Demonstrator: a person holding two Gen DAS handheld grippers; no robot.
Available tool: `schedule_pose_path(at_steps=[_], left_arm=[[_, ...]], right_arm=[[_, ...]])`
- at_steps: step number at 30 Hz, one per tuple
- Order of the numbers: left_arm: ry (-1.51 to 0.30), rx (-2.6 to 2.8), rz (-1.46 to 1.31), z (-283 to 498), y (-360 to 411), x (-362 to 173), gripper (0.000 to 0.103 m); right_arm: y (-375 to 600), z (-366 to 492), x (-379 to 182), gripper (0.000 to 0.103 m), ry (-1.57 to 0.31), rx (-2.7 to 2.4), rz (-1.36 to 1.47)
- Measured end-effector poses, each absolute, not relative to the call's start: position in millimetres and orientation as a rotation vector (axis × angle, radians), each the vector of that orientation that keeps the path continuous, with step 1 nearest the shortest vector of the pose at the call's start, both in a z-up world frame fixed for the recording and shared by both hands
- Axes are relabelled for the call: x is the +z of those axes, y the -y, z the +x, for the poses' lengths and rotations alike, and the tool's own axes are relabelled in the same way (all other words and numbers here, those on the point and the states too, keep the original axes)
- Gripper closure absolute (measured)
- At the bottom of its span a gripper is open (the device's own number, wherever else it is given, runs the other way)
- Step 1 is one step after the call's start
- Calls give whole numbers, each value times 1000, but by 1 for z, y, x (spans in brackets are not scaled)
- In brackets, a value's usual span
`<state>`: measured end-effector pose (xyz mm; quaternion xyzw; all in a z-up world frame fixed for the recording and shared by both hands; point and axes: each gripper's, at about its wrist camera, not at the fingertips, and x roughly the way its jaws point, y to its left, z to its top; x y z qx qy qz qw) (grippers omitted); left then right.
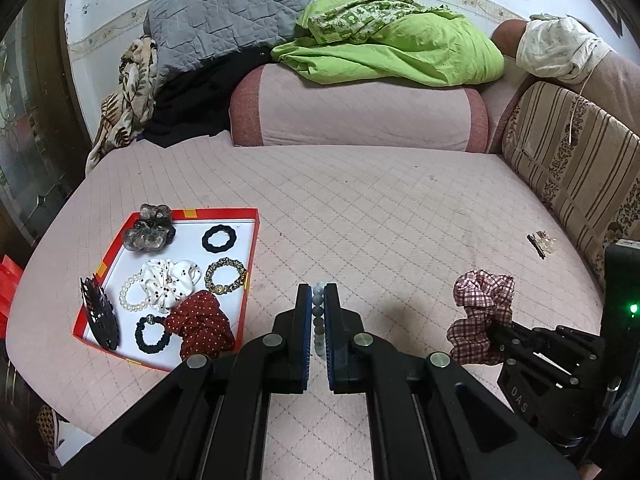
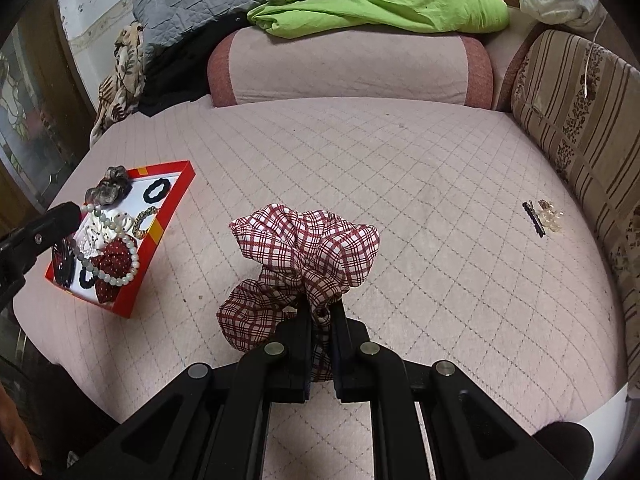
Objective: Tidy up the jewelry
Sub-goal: 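Lift the green bracelet and gingham scrunchie and hold both above the bed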
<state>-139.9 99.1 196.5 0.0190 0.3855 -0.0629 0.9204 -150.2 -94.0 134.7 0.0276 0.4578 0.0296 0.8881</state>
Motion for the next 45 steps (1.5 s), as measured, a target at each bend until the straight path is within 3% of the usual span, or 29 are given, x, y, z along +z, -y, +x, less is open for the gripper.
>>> schedule_pose_path(at_steps=[45], left_arm=[[-797,-93,-42,-126,-160,181,97]], right_arm=[[49,-141,121,94,-999,45,-44]])
